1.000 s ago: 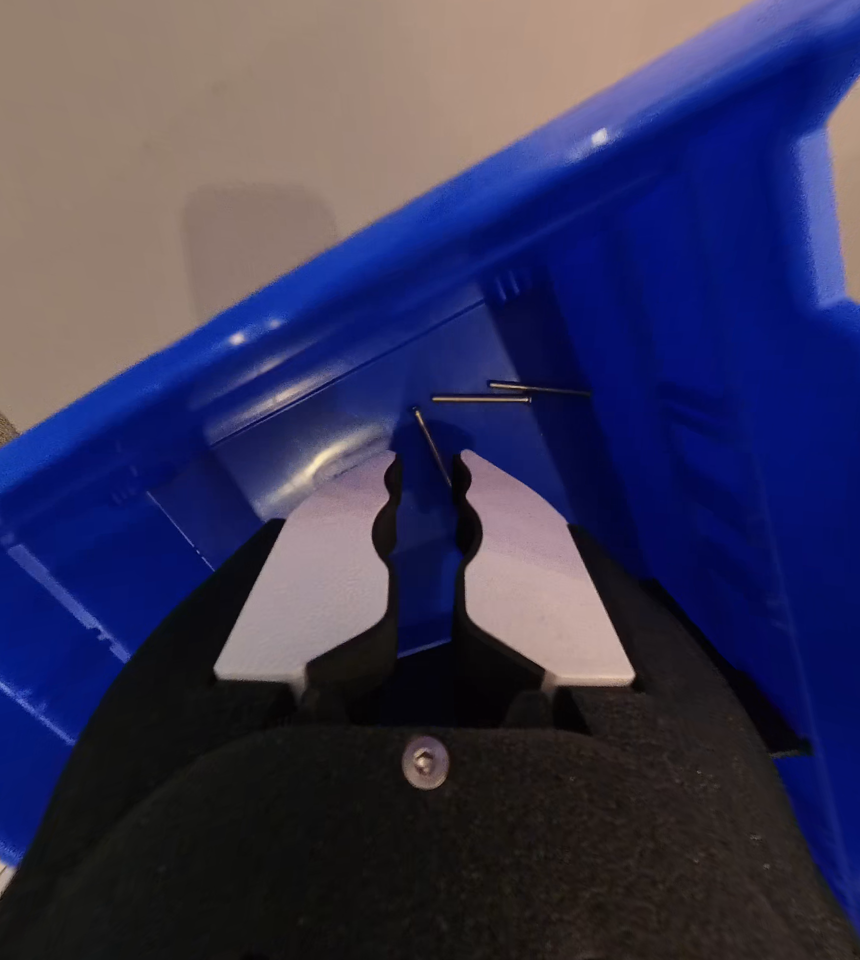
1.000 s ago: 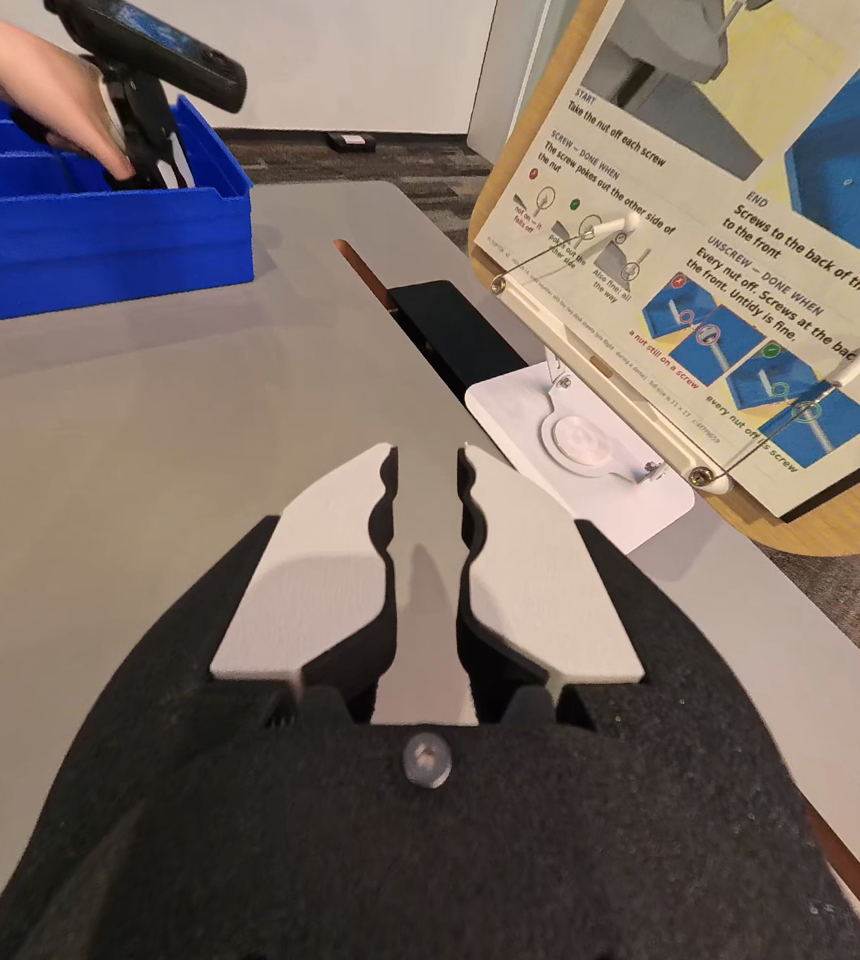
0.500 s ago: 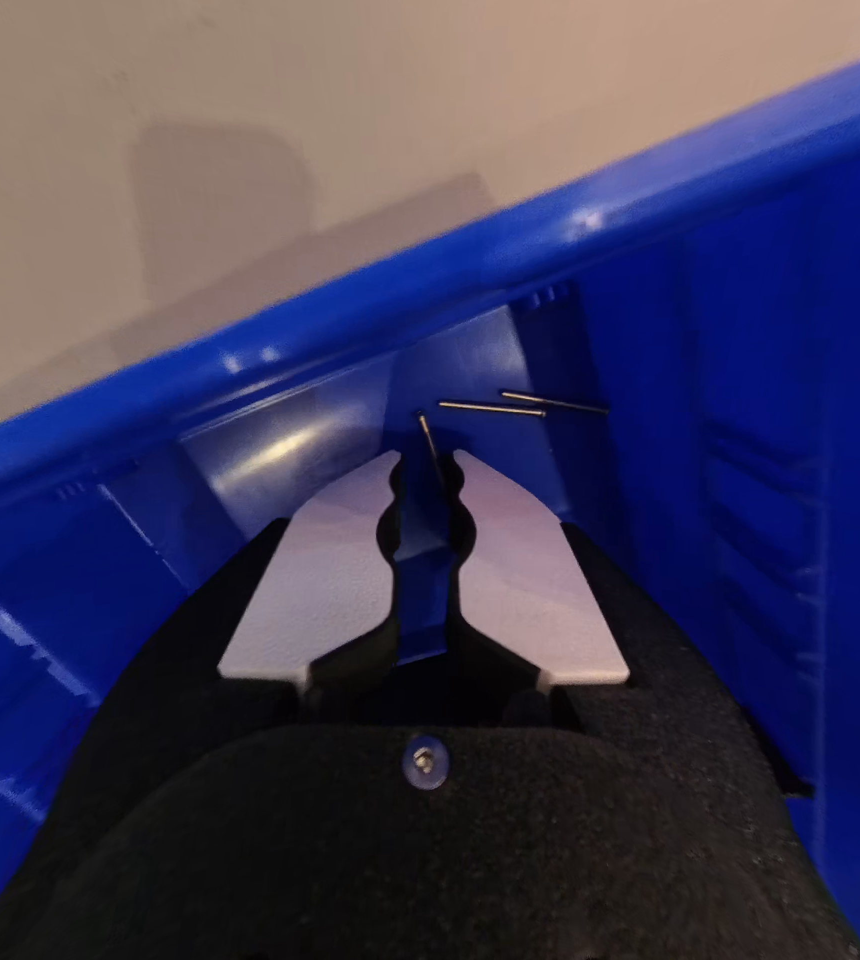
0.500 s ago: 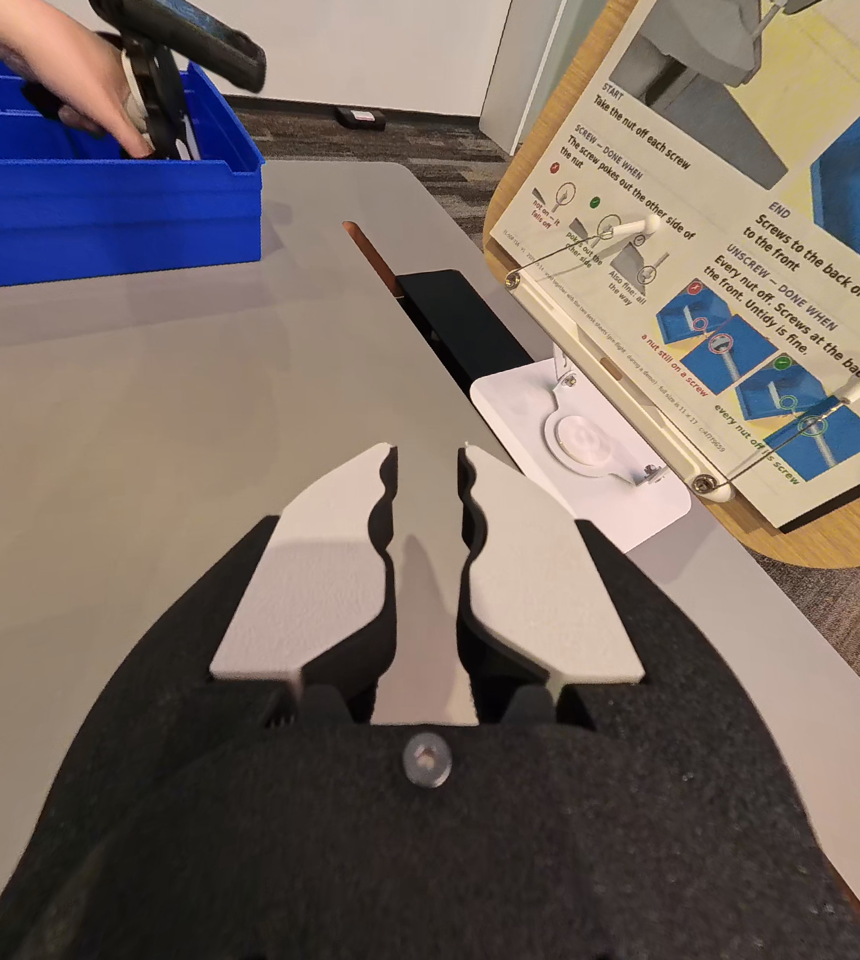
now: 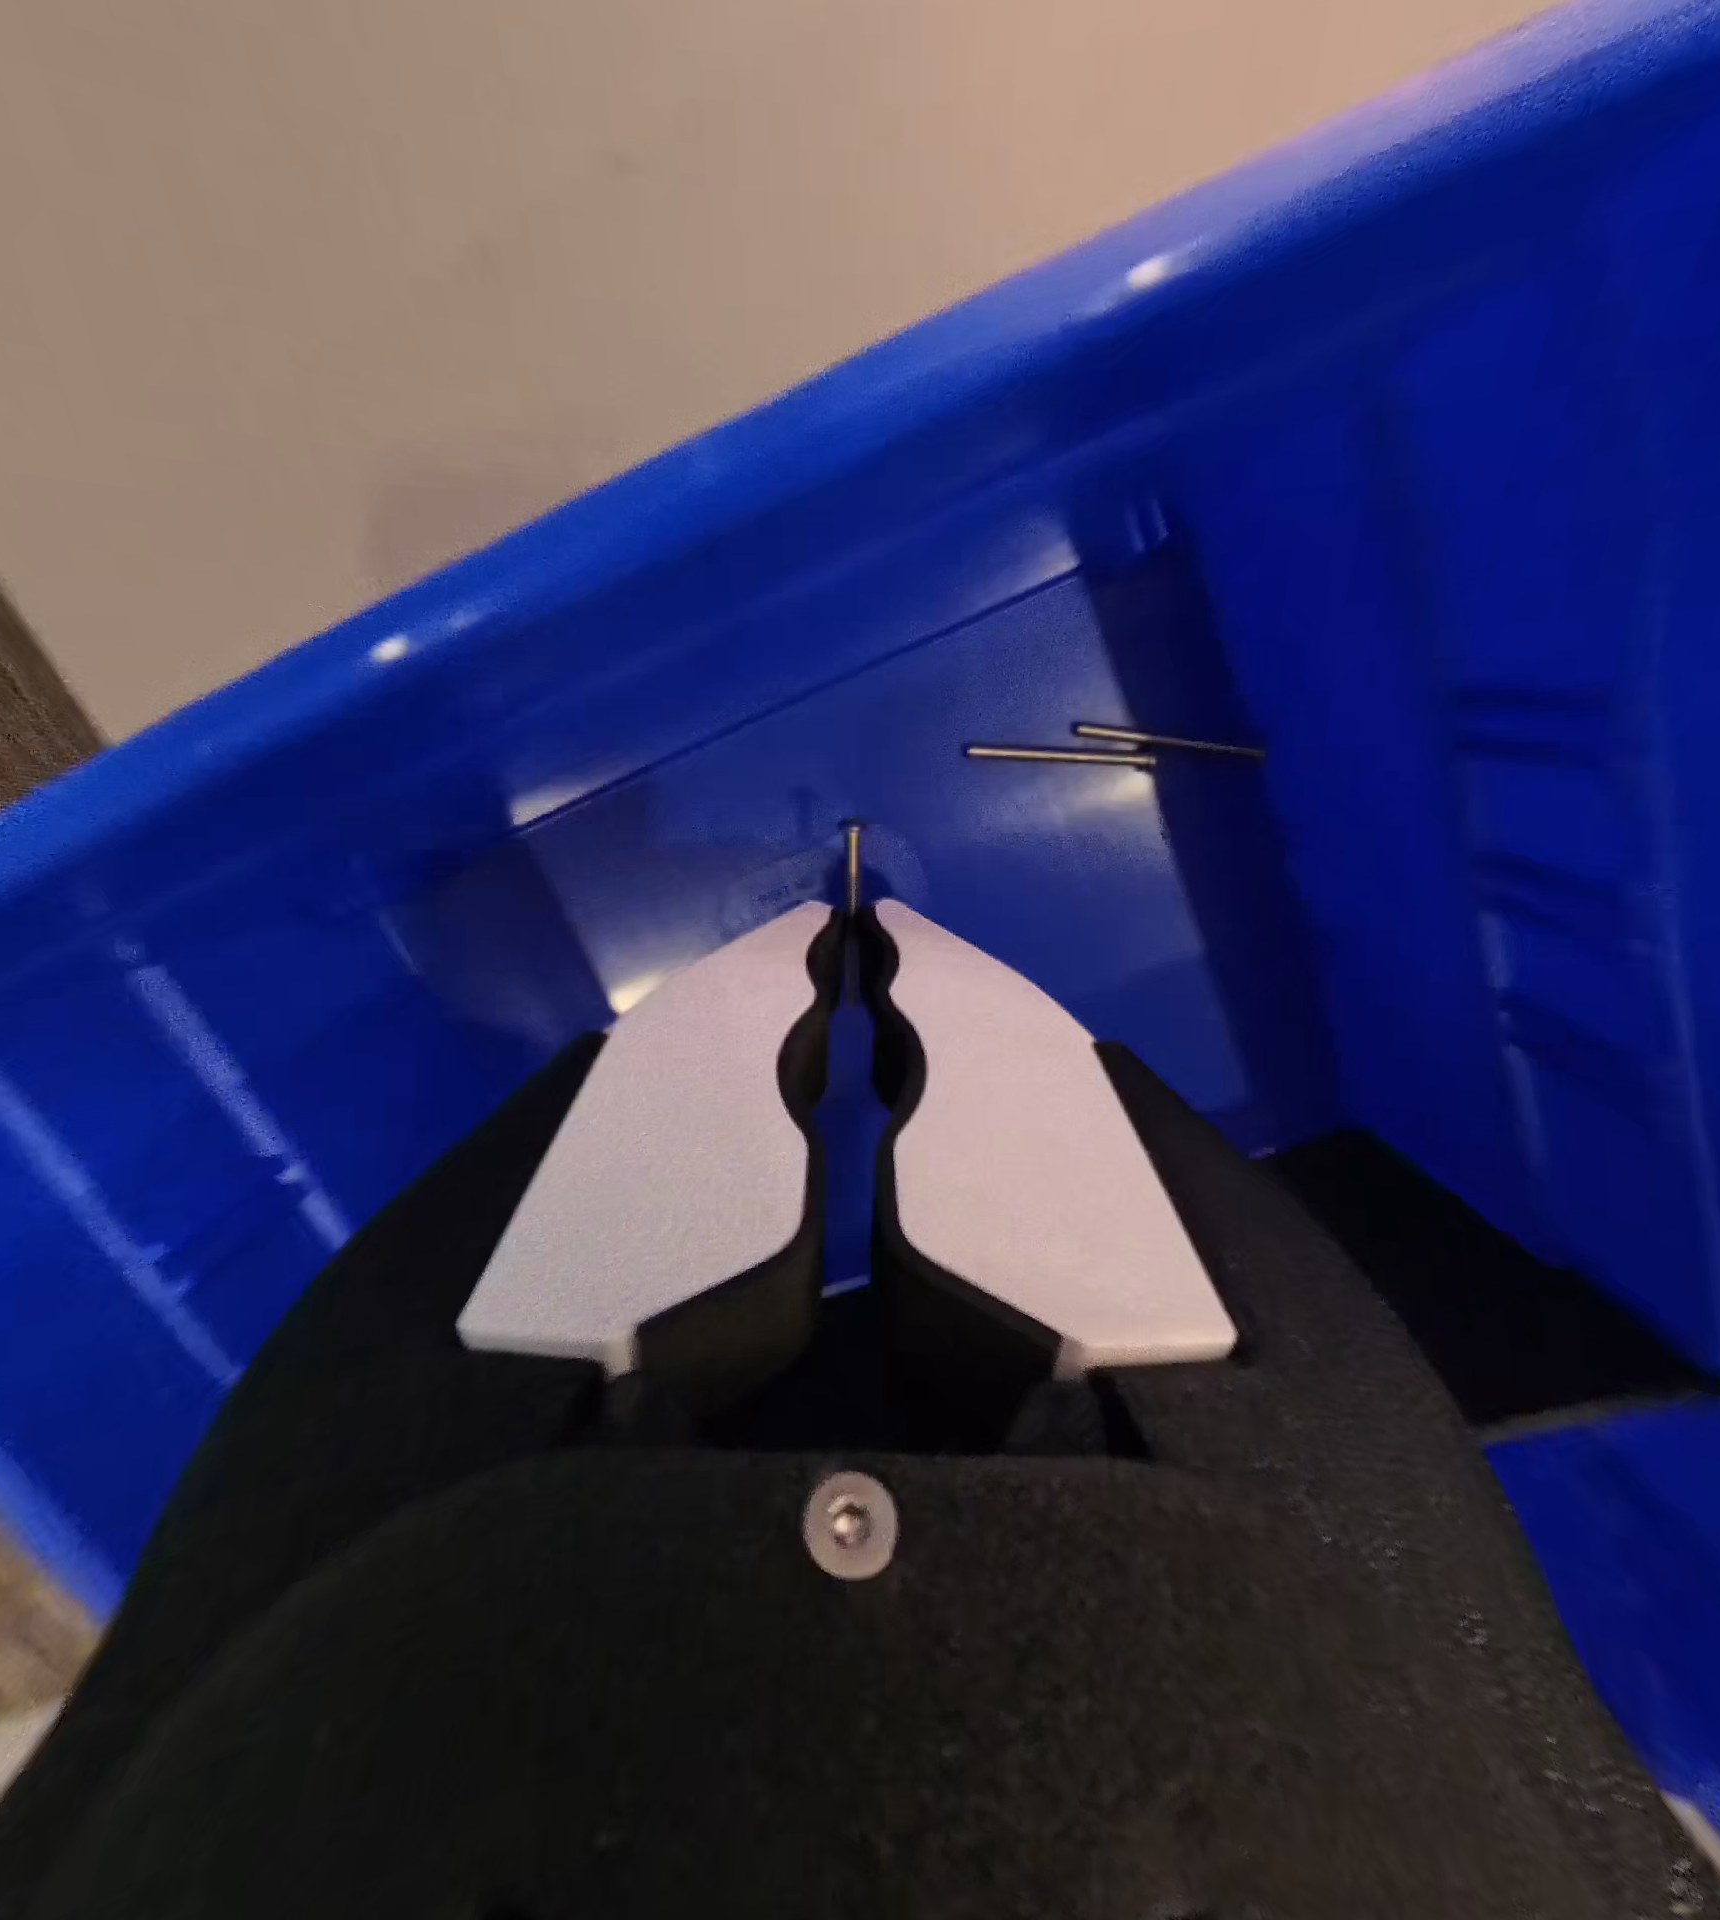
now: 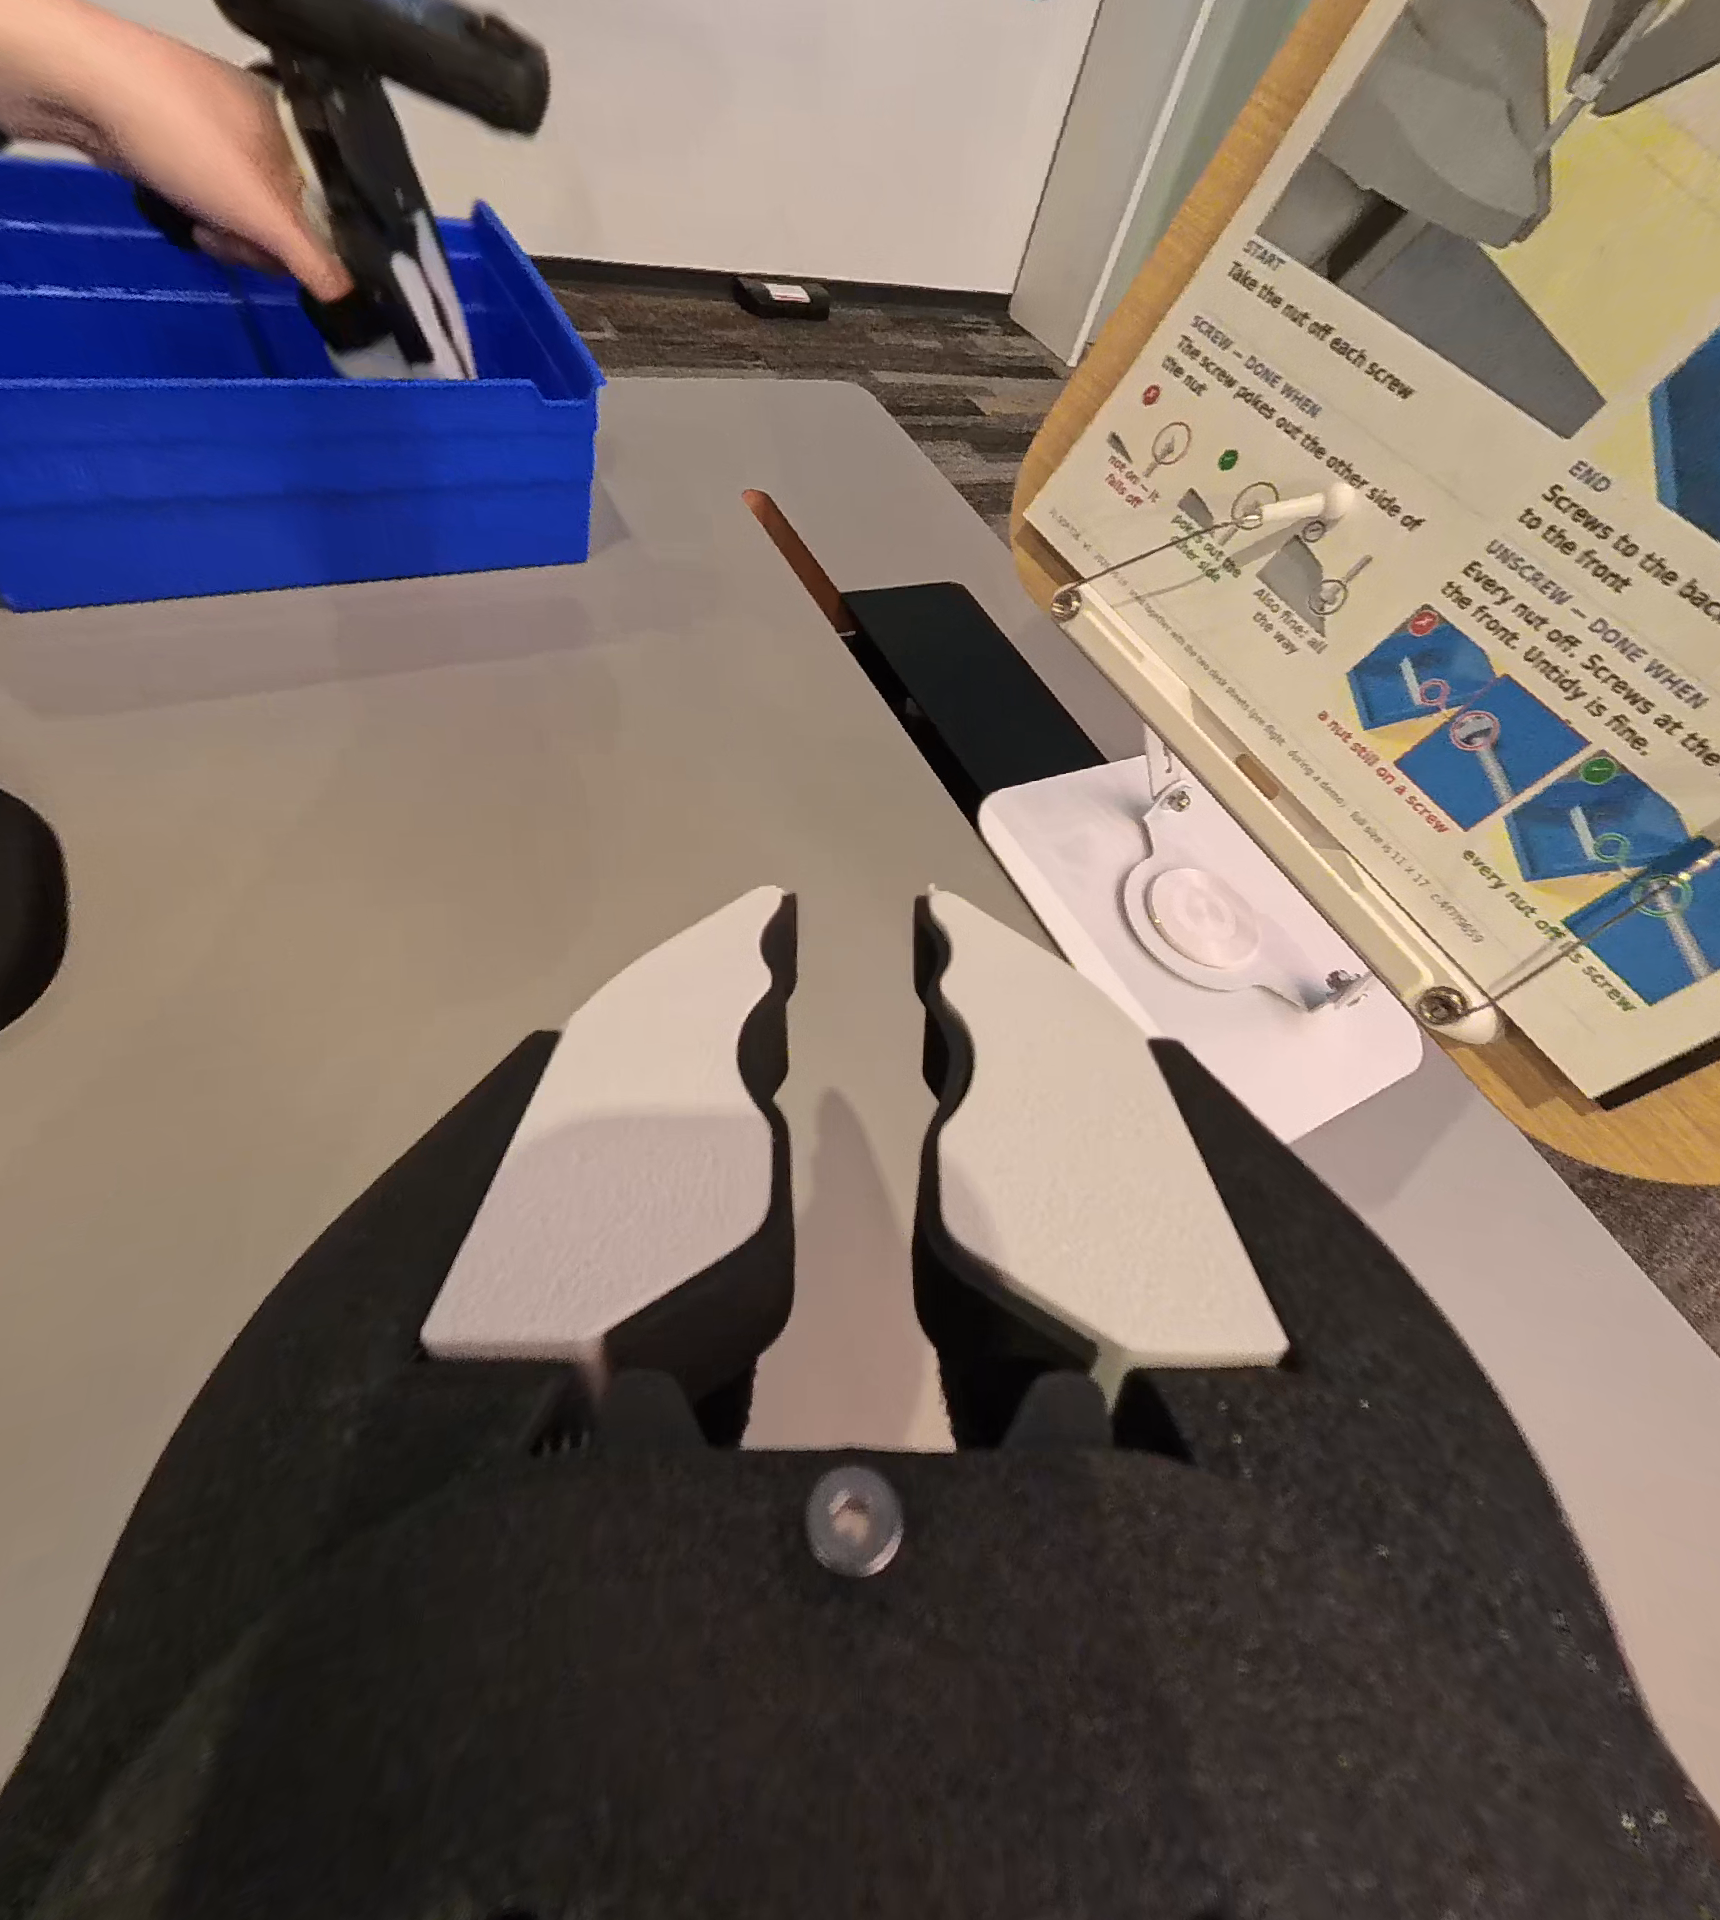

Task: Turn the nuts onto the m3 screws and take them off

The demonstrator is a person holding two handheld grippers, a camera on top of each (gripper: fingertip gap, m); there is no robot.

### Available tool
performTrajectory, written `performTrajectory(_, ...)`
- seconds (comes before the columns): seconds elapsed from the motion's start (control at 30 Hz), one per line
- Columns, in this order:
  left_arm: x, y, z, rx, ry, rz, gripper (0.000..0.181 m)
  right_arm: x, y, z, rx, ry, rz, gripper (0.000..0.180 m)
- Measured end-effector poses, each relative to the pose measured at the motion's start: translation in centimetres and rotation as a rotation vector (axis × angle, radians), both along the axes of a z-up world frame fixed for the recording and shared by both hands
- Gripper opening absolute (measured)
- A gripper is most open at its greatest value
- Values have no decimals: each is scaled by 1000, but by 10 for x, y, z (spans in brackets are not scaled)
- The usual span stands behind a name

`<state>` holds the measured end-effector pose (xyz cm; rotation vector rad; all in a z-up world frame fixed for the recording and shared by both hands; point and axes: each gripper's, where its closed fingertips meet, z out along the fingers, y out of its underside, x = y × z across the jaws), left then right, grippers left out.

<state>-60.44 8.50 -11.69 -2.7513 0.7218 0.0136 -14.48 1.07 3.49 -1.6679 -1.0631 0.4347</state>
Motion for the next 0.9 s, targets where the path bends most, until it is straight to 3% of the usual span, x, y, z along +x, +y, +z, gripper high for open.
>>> performTrajectory(0.17,33,-20,74,144,-91,-82,3,-25,-19,2,140,-83,129,19)
performTrajectory(0.33,122,-62,124,121,-164,-260,3,-74,-54,10,440,-285,243,20)
performTrajectory(0.53,243,-117,143,-50,-218,-476,3,-116,-93,4,641,-414,386,16)
performTrajectory(0.7,320,-157,146,-195,-249,-579,3,-102,-96,5,833,-526,312,15)
performTrajectory(0.9,371,-180,149,-253,-265,-636,3,-80,-100,6,894,-552,239,17)
